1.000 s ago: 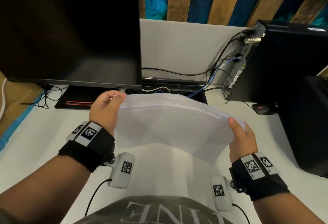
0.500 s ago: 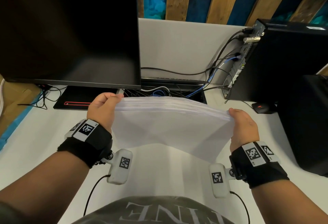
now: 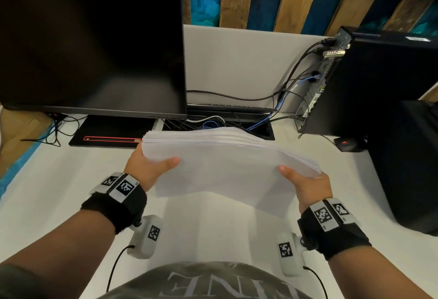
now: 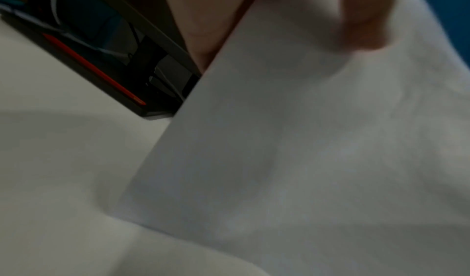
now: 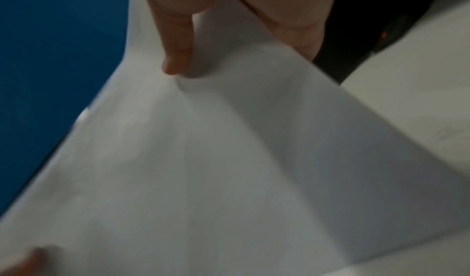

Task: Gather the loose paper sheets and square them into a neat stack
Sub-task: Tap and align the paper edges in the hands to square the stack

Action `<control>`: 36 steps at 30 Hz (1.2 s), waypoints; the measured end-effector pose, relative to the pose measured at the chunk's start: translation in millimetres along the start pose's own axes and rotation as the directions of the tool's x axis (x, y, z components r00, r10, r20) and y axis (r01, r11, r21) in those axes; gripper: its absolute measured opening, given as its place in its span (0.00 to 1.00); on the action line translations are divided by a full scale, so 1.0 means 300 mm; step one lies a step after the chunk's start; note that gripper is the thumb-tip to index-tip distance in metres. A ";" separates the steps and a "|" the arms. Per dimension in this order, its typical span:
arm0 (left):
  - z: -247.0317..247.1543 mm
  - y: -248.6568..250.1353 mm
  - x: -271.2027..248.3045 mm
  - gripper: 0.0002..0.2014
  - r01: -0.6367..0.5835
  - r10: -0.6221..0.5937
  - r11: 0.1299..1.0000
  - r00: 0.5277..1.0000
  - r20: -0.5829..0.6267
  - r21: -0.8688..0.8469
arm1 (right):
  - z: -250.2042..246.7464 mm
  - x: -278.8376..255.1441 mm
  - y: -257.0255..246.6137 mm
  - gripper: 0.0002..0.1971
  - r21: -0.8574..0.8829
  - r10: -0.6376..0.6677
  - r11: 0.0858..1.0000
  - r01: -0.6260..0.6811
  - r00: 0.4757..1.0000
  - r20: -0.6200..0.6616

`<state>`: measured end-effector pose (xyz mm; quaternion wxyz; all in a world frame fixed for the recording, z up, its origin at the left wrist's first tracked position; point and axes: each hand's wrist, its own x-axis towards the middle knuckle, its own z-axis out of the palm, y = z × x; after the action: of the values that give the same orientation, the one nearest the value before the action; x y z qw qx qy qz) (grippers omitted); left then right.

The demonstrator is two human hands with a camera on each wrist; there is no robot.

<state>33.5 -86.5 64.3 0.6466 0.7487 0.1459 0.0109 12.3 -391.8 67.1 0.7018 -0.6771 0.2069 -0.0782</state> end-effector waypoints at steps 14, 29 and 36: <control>-0.004 0.086 -0.042 0.05 -0.188 0.170 0.968 0.978 -0.117 -0.169 | 0.007 -0.021 -0.044 0.05 0.122 -0.100 0.987 0.104 0.994 -0.041; -0.012 0.028 0.009 0.24 -0.079 0.097 0.986 0.988 0.123 -0.148 | -0.028 0.028 -0.018 0.22 0.104 -0.084 0.992 0.065 0.977 0.195; 0.021 0.035 -0.028 0.14 -0.029 0.024 0.999 0.993 -0.116 -0.038 | -0.016 -0.007 0.008 0.12 0.020 0.002 1.000 -0.002 1.000 0.031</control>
<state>28.9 -95.7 74.9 0.6516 0.7357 0.1729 0.0656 8.0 -395.3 65.2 0.7117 -0.6711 0.1959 -0.0692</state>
